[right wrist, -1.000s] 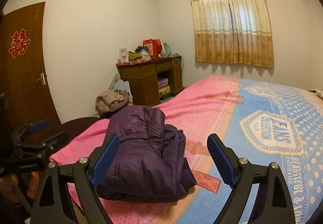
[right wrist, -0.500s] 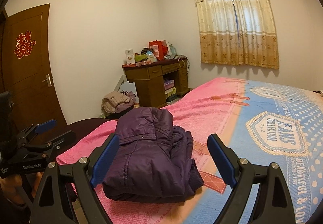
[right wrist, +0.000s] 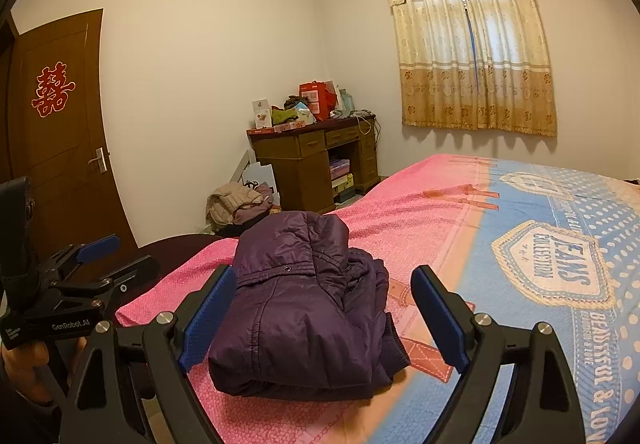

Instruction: Fold large clothes

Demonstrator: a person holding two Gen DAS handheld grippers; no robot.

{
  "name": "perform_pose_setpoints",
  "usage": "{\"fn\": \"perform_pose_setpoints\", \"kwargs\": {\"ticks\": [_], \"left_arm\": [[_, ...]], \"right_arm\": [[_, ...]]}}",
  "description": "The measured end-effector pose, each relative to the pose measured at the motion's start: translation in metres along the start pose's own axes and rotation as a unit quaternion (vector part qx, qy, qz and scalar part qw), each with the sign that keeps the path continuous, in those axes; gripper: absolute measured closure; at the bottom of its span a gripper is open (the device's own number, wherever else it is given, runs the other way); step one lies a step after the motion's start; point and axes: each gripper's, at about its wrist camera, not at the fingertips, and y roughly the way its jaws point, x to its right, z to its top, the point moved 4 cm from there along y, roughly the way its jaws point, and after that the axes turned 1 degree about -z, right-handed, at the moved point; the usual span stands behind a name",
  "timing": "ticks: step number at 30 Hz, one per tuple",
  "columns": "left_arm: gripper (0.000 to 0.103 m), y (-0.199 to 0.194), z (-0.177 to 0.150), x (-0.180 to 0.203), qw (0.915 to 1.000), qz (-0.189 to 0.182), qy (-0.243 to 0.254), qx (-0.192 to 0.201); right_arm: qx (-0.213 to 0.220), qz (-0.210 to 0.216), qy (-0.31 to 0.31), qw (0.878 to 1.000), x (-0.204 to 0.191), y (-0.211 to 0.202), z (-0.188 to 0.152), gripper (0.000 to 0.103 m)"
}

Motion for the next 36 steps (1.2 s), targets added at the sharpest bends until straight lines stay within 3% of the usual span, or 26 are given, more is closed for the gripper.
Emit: {"fn": "perform_pose_setpoints", "kwargs": {"ticks": [11,15,36], "left_arm": [[0.000,0.0047,0.0002,0.0008,0.9998,-0.008,-0.009,-0.014],[0.000,0.0057,0.0004,-0.0009,0.9998,0.007,-0.011,-0.016],[0.000,0.0056,0.0020,-0.0045,0.9998,0.017,-0.007,-0.004]], "right_arm": [[0.012,0.004,0.003,1.000,-0.0017,-0.0008,-0.0026,0.014],[0.016,0.005,0.003,1.000,-0.0021,-0.0013,-0.0031,0.014],[0.007,0.020,-0.002,1.000,-0.0072,0.0020,-0.0090,0.014]]}}
